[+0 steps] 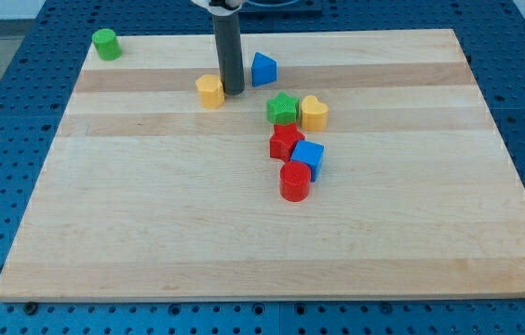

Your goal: Push blue cube diagonally above yellow hexagon

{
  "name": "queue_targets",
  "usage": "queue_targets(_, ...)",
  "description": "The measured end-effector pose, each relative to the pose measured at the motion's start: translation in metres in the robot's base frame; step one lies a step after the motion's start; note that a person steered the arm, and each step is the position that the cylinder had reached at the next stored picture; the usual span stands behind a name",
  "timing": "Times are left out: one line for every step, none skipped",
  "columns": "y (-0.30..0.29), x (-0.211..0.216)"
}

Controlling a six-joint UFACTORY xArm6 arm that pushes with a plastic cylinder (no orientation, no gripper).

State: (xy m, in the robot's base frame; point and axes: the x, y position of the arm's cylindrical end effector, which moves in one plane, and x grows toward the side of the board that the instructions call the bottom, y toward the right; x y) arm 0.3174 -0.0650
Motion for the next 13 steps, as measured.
queue_targets(0.012,-0.020)
queue_targets(0.053,-0.033)
queue_targets(0.085,-0.034)
queue_targets(0.088,-0.016)
queue_targets(0.114,-0.012)
queue_targets(0.132,-0.014)
queue_targets(0.132,-0.014)
queue_targets(0.129,-0.023)
queue_targets(0.129,-0.035)
queue_targets(0.109,-0.037)
queue_targets(0.083,-0.037)
queue_targets(0.078,-0.039)
queue_targets(0.079,-0.051)
